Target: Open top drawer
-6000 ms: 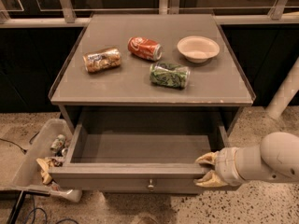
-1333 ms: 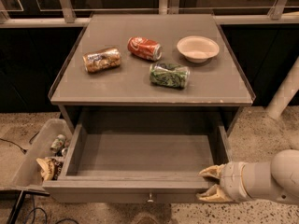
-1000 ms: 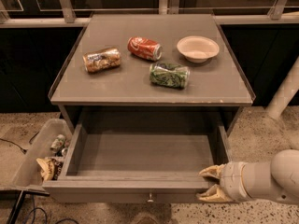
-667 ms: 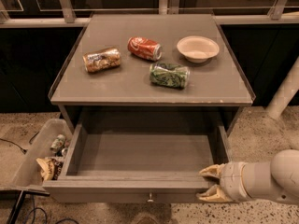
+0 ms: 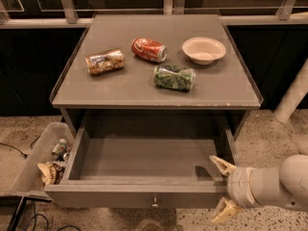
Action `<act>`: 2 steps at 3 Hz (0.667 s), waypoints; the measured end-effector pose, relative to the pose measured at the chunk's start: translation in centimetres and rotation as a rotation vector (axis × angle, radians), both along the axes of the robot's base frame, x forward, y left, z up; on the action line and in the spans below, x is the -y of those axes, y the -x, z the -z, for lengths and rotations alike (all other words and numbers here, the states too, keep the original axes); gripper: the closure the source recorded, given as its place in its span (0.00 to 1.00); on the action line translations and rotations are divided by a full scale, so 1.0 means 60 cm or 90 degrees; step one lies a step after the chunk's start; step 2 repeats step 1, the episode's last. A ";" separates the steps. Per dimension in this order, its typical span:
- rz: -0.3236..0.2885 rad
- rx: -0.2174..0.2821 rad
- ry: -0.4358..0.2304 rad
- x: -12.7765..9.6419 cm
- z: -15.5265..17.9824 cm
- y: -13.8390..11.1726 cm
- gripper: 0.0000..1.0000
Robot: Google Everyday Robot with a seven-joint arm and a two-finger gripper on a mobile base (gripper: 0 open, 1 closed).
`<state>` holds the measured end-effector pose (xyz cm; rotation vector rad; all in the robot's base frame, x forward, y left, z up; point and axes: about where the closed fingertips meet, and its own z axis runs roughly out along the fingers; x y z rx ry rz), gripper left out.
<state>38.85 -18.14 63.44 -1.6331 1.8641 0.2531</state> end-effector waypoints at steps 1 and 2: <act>0.000 0.000 0.000 0.000 0.000 0.000 0.00; 0.000 0.000 0.000 0.000 0.000 0.000 0.00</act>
Offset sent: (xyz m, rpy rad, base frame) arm 0.0000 0.0000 0.0000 0.0000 0.0000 0.0000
